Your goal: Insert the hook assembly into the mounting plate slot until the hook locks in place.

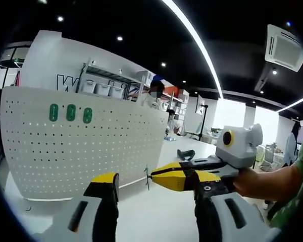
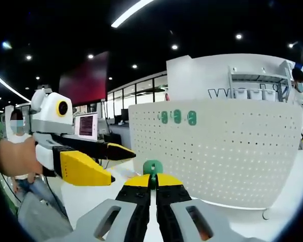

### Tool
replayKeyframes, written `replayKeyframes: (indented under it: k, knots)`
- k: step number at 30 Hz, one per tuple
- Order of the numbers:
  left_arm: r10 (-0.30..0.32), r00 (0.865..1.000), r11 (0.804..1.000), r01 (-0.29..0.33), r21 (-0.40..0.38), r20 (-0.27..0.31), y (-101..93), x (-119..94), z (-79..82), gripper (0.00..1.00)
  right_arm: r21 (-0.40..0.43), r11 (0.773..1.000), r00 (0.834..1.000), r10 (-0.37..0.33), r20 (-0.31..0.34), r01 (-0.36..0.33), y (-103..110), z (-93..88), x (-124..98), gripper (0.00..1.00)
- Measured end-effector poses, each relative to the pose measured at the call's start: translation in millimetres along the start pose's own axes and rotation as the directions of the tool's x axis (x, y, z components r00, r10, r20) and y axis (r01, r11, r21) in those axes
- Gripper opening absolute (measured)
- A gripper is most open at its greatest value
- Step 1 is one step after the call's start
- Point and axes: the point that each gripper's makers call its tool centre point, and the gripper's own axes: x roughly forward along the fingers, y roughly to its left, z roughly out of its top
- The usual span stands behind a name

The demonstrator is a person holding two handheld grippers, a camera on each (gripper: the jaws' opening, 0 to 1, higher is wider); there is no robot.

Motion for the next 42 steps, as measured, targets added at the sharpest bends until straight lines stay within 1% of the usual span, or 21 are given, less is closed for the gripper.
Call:
replayKeyframes:
  k: [4,7,8,9,13,15,18,22,28,31,35,42]
  knots:
    - [-0.015,1.000,1.000,0.015,0.005,-0.019,-3.4,-2,-5.6,0.70,0.000,1.000,1.000,-0.007,-0.001,0.007,-2,-1.1,0,0.01]
    - [-0.030,0.999,1.000,0.030,0.008,-0.021,-6.6,-3,-7.5,0.74,0.001,1.000,1.000,-0.010,-0.001,0.010,-2,-1.5,1,0.01]
    - [-0.032,0.999,0.999,0.032,0.007,-0.021,-7.1,-3,-8.0,0.76,0.002,1.000,1.000,-0.011,-0.001,0.011,-2,-1.8,1,0.01]
    - [-0.046,0.999,0.999,0.046,0.007,-0.022,-9.8,-3,-8.9,0.79,0.002,1.000,1.000,-0.012,-0.001,0.012,-2,-1.8,1,0.01]
    - [-0.051,0.998,0.998,0.052,0.018,-0.031,-12.3,-5,-12.5,0.87,0.001,1.000,1.000,-0.017,0.000,0.017,-4,-1.6,2,0.01]
    - [-0.045,0.998,0.999,0.046,0.021,-0.032,-12.3,-5,-13.2,0.92,0.000,1.000,1.000,-0.023,0.002,0.023,-5,-0.8,2,0.01]
    - [-0.030,0.999,0.999,0.031,0.043,-0.041,-11.5,-6,-16.3,0.96,0.000,0.999,0.999,-0.032,0.006,0.032,-8,0.8,3,0.01]
    - [-0.021,0.999,0.999,0.023,0.040,-0.046,-10.3,-7,-19.4,1.00,-0.003,0.999,0.999,-0.042,0.007,0.042,-10,1.0,6,0.01]
    - [-0.002,0.999,0.999,0.005,0.053,-0.053,-8.4,-9,-22.5,1.00,-0.007,0.998,0.998,-0.059,0.018,0.059,-12,4.7,9,0.01]
    - [0.016,0.999,0.997,-0.012,0.070,-0.052,-7.2,-10,-23.0,1.00,-0.015,0.997,0.997,-0.074,0.026,0.074,-14,8.2,11,0.01]
    - [0.025,0.999,0.996,-0.021,0.085,-0.047,-7.8,-10,-22.5,1.00,-0.016,0.996,0.996,-0.085,0.035,0.085,-17,12.1,15,0.01]
    - [0.067,0.997,0.993,-0.063,0.101,-0.035,-5.3,-16,-21.7,1.00,-0.024,0.993,0.992,-0.115,0.051,0.117,-25,20.2,22,0.01]
